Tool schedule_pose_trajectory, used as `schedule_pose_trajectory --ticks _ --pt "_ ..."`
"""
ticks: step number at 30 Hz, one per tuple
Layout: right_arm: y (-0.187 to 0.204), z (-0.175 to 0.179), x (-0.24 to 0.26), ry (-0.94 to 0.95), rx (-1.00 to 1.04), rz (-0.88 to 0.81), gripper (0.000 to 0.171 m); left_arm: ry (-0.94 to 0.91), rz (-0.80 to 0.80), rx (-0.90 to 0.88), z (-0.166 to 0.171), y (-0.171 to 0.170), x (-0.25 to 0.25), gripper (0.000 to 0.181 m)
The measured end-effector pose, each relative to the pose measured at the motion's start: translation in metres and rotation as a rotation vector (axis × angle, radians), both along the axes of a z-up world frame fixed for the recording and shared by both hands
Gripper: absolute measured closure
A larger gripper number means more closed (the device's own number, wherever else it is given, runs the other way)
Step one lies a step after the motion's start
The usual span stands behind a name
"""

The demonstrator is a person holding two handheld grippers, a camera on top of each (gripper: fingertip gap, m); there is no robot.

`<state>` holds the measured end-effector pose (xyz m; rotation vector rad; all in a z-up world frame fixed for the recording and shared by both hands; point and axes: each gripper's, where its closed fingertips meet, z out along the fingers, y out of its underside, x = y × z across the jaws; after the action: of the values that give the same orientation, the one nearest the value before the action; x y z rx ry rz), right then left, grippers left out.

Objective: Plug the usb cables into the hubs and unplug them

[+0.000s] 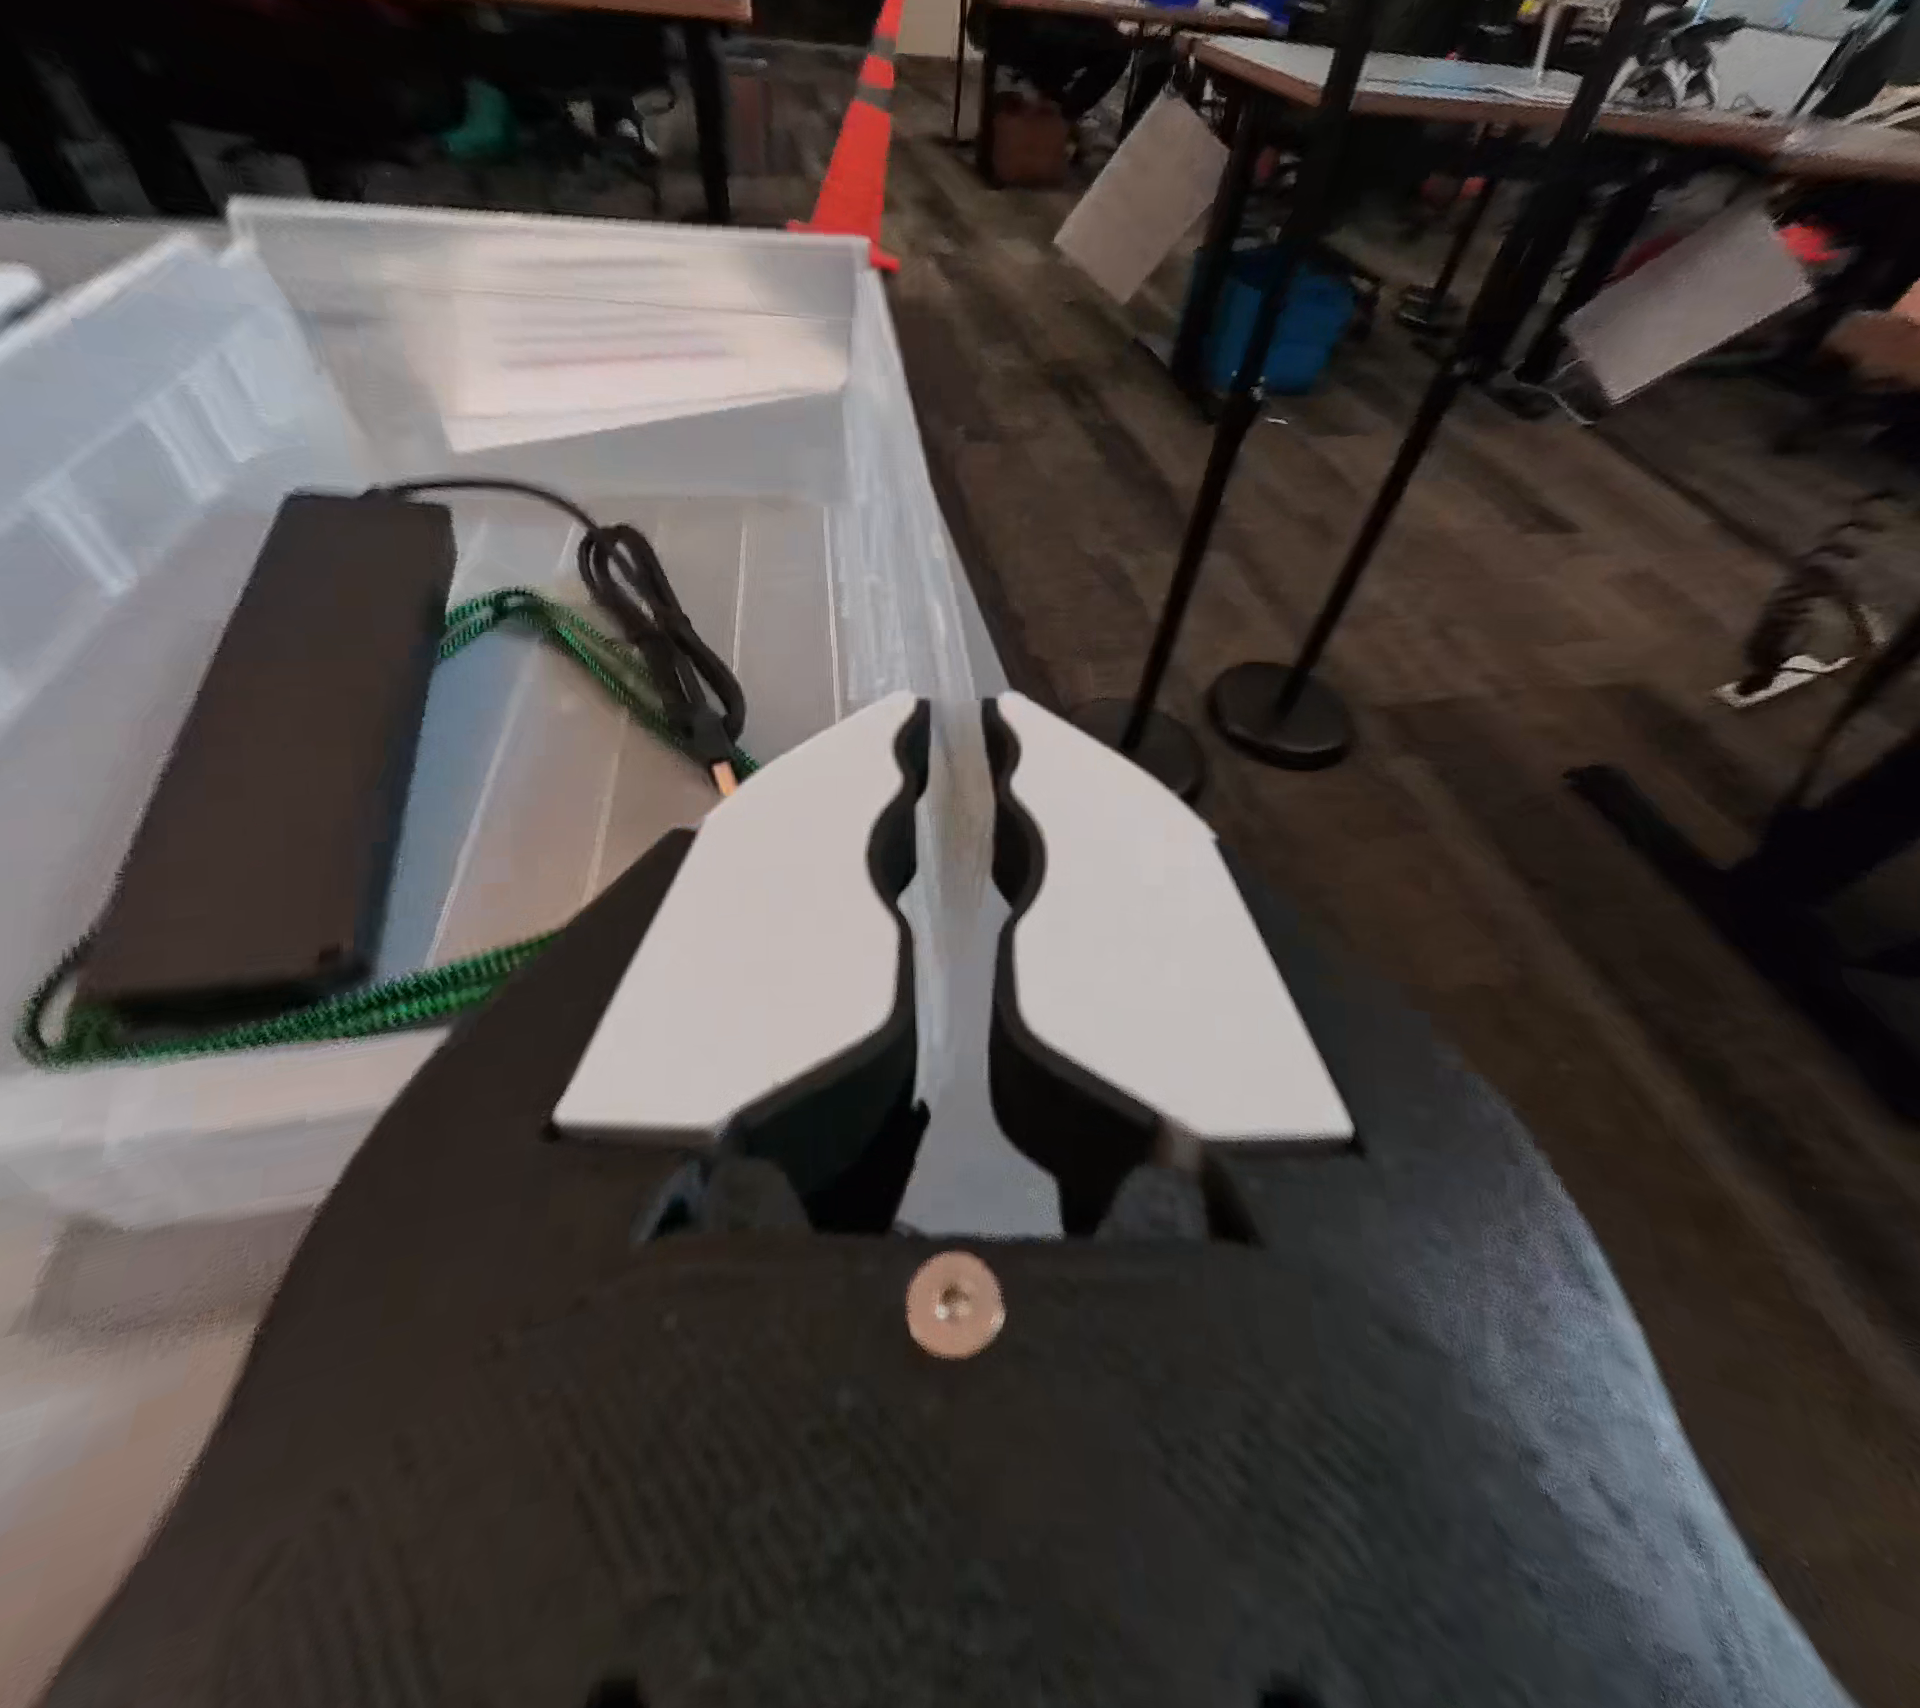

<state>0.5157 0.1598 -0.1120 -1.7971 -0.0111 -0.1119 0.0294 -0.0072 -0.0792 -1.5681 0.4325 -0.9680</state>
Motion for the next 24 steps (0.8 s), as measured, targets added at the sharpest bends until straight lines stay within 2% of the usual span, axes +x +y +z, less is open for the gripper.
schedule_pose_trajectory --ticks 4,5,8,9,11,12,14,15,16,17,20,22,24 --pt "0.0 0.001 -0.002 0.371 0.043 0.157 0.167 -0.039 0.021 -0.006 0.003 0.0 -0.004 0.166" --pt "-0.001 0.002 -0.003 0.405 0.063 0.184 0.167 -0.036 0.029 0.004 0.004 0.0 -0.005 0.166" --pt "-0.005 0.001 -0.007 0.299 0.036 0.218 0.166 0.005 0.053 0.023 0.002 0.002 -0.004 0.166" --pt "-0.006 0.001 -0.008 0.265 0.019 0.218 0.166 0.024 0.086 0.021 0.0 0.005 -0.007 0.158" --pt "-0.005 0.0 -0.004 0.16 0.008 0.141 0.166 0.028 0.239 0.035 0.003 0.016 -0.024 0.114" --pt "-0.005 0.0 0.0 0.063 -0.016 0.079 0.164 -0.004 0.29 0.068 0.01 0.018 -0.032 0.101" --pt "-0.008 0.013 0.001 -0.156 -0.031 -0.026 0.156 -0.001 0.395 0.135 0.021 0.023 -0.051 0.087" --pt "-0.011 0.028 -0.005 -0.248 0.011 -0.047 0.144 0.04 0.462 0.185 0.026 0.026 -0.063 0.083" --pt "-0.015 0.046 -0.018 -0.314 0.068 -0.045 0.135 0.103 0.544 0.244 0.032 0.029 -0.079 0.082" --pt "-0.02 0.063 -0.036 -0.354 0.13 -0.03 0.134 0.177 0.645 0.302 0.038 0.032 -0.099 0.081" --pt "-0.032 0.096 -0.11 -0.381 0.24 0.138 0.145 0.335 0.902 0.394 0.052 0.037 -0.167 0.084" --pt "-0.037 0.102 -0.159 -0.343 0.254 0.256 0.148 0.431 1.007 0.382 0.049 0.042 -0.208 0.087" --pt "-0.046 0.1 -0.211 -0.266 0.261 0.401 0.151 0.544 1.094 0.281 0.031 0.052 -0.247 0.085"
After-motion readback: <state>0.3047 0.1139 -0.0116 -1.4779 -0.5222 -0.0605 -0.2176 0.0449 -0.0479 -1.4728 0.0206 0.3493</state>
